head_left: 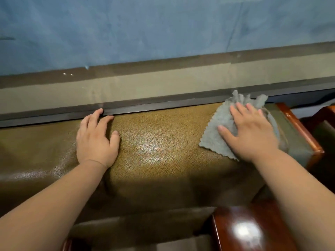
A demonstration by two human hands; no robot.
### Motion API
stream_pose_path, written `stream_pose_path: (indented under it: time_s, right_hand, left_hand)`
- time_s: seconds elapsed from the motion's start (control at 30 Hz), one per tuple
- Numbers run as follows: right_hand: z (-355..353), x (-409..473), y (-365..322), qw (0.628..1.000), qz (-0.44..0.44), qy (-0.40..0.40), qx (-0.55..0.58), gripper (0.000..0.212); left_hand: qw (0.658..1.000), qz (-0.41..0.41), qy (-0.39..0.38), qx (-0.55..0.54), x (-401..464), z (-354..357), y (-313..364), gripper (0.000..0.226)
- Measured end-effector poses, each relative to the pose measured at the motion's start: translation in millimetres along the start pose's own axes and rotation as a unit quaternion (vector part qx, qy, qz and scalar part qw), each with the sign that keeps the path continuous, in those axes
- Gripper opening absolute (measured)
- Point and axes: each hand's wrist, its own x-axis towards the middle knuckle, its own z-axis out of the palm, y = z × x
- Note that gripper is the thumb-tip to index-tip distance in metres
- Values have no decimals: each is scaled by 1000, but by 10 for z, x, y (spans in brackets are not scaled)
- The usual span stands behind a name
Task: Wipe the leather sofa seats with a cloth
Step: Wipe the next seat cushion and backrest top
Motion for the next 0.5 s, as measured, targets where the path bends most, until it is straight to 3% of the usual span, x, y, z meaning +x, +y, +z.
stream_pose_path:
  time_s: [0.07,0.2,0.3,0.4,0.5]
  right_hand:
    - [14,25,-351,1000,6,10,15,96]
    - [103,-182,-1399,980,-186,-30,56,90]
    - [109,-180,-1182,973,-223,-18,51,87]
    - [188,-222,-336,990,-131,46,15,82]
    - [178,-335,248,999,-2,45,2,82]
  left_hand:
    - [1000,-2,-6,-6,1,-18,24,54]
    - [1000,-9,-11,-10,-1,-40,20,53]
    - [1000,-8,-15,-7,-6,-35,14,53]
    - [1000,-10,-14,-13,8,-42,18,53]
    - [1000,-13,-10,-17,-9,-43,32,55]
